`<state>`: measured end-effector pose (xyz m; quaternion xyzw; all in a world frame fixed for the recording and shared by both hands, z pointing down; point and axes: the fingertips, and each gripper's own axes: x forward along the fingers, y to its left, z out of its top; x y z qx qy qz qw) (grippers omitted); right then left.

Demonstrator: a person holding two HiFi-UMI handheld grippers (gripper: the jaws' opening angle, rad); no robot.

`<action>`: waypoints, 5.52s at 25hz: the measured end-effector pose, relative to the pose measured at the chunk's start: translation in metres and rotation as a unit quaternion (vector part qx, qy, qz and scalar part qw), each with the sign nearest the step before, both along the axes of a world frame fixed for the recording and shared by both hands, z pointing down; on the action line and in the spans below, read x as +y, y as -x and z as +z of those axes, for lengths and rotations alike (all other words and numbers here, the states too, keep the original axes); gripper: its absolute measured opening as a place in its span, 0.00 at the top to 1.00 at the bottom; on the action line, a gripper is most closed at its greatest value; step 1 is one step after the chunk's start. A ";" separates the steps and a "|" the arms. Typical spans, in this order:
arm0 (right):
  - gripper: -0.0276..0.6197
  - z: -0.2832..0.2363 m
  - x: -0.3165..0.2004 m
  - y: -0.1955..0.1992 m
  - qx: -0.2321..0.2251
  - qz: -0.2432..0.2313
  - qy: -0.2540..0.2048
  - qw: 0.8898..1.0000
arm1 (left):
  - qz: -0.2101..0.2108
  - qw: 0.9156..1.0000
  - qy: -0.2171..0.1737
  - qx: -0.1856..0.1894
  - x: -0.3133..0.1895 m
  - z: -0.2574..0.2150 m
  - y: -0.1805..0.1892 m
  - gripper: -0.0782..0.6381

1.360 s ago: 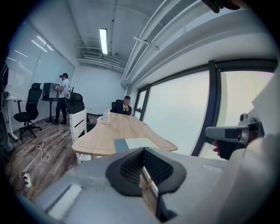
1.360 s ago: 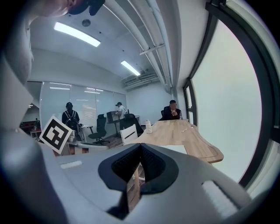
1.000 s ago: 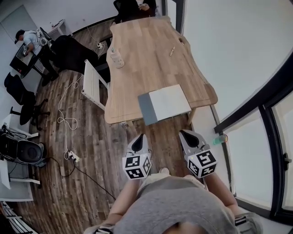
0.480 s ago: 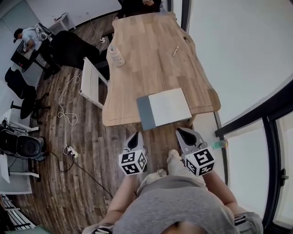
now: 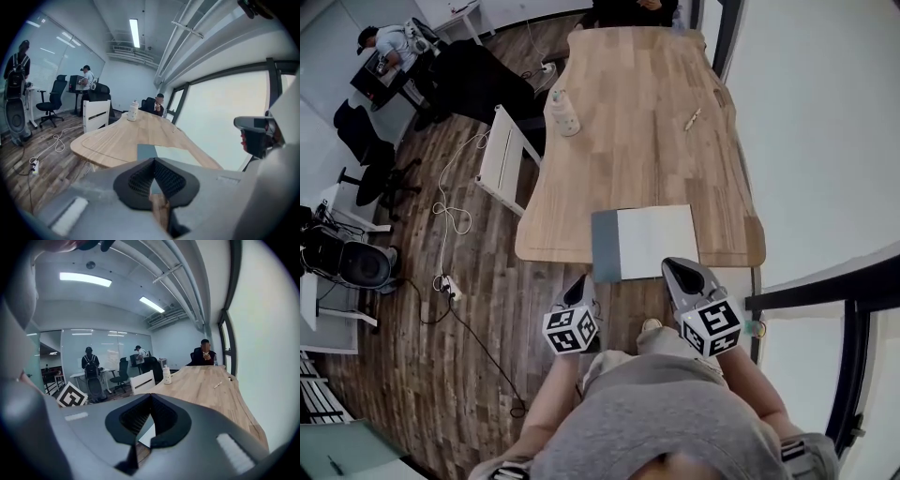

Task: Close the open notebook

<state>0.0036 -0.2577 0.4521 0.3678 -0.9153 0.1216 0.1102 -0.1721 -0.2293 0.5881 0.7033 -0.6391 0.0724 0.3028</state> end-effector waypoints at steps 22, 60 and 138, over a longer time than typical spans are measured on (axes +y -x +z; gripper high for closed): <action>0.95 0.038 -0.049 -0.002 0.017 -0.065 0.037 0.997 | -0.020 0.990 0.098 0.102 -0.015 0.099 -0.015 0.59; 0.95 0.032 -0.047 -0.044 0.020 -0.038 0.024 0.999 | -0.005 0.999 -0.012 0.033 -0.029 -0.001 -0.040 0.85; 0.95 0.042 -0.038 -0.157 0.005 0.144 0.045 0.989 | 0.375 0.922 0.092 0.001 -0.066 0.083 -0.303 0.80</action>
